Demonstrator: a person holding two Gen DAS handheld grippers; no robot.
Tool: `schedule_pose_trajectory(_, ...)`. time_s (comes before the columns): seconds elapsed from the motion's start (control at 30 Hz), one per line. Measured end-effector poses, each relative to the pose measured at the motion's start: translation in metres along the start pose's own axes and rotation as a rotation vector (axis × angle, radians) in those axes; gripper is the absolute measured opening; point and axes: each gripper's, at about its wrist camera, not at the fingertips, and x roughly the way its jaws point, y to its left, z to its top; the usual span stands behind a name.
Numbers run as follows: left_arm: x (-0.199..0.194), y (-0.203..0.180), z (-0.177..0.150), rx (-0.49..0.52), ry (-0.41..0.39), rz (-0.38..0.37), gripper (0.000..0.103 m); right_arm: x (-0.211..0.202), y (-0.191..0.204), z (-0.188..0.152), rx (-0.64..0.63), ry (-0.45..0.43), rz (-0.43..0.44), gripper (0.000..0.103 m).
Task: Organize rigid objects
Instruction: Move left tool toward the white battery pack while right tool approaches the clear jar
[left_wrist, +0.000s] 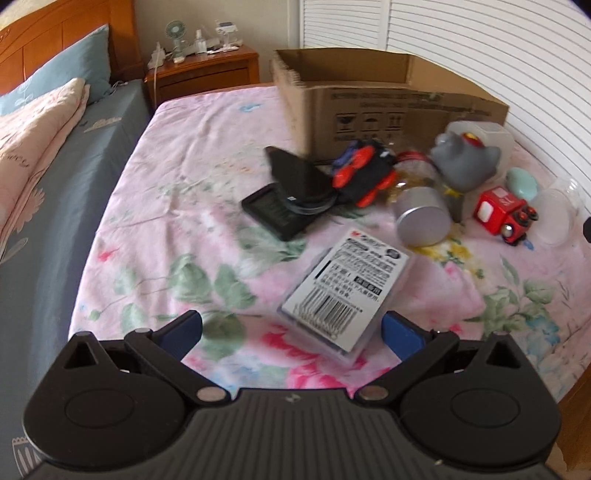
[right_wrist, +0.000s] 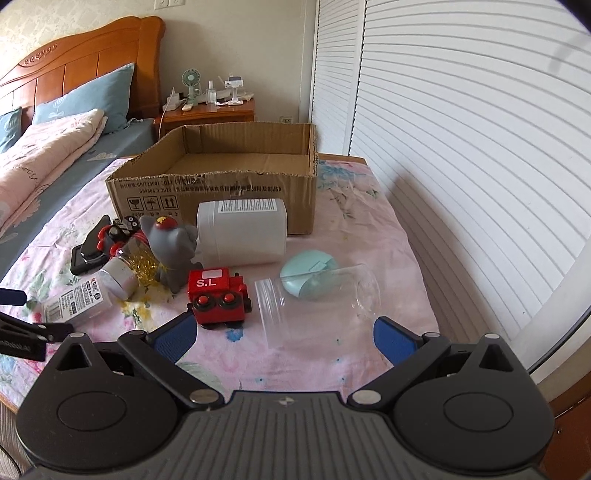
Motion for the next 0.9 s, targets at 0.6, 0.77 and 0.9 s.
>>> schedule_pose_trajectory(0.6, -0.005, 0.004, 0.008, 0.017, 0.002, 0.010, 0.102, 0.002, -0.009, 0.003, 0.011, -0.011, 0.005, 0.103)
schedule_pose_trajectory(0.77, 0.009, -0.006, 0.013, -0.028, 0.030, -0.022, 0.102, 0.000, -0.020, 0.001, 0.033, -0.015, 0.005, 0.103)
schedule_pose_trajectory(0.9, 0.016, -0.009, 0.021, -0.045, 0.027, -0.006, 0.102, 0.002, -0.028, 0.000, 0.035, -0.019, -0.003, 0.103)
